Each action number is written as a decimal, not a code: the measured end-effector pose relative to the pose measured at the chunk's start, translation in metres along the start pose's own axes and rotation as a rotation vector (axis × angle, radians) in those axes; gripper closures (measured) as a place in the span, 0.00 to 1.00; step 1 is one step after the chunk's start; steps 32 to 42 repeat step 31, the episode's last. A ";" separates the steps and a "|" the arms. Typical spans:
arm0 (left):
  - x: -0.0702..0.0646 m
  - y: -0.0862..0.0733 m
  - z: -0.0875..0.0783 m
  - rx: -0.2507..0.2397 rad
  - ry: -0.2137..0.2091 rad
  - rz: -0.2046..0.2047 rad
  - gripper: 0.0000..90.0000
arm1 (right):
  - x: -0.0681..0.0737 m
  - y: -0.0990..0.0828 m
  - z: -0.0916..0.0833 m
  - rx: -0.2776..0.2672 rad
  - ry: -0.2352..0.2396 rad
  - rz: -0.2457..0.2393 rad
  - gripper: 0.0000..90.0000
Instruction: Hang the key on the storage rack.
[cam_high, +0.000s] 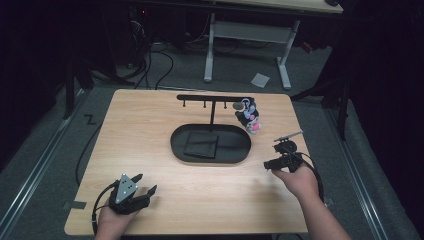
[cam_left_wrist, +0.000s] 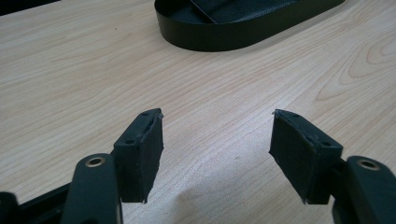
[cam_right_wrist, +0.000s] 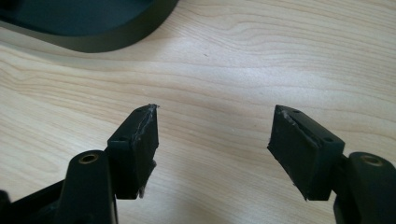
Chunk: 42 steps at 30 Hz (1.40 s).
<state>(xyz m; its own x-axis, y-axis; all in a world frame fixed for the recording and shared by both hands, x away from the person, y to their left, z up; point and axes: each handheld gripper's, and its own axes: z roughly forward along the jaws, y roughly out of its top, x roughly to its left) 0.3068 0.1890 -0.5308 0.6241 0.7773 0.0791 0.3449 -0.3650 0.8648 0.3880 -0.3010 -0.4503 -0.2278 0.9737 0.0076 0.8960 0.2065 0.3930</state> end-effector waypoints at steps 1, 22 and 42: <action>0.000 0.000 0.000 0.002 -0.001 0.002 0.39 | -0.002 -0.007 0.002 -0.022 -0.002 -0.001 0.36; 0.002 -0.003 -0.003 -0.005 0.023 -0.064 0.38 | 0.026 -0.108 0.022 -0.508 0.013 -0.143 0.34; -0.008 -0.002 -0.003 0.008 0.029 -0.039 0.38 | 0.018 -0.108 0.029 -0.497 0.101 -0.063 0.31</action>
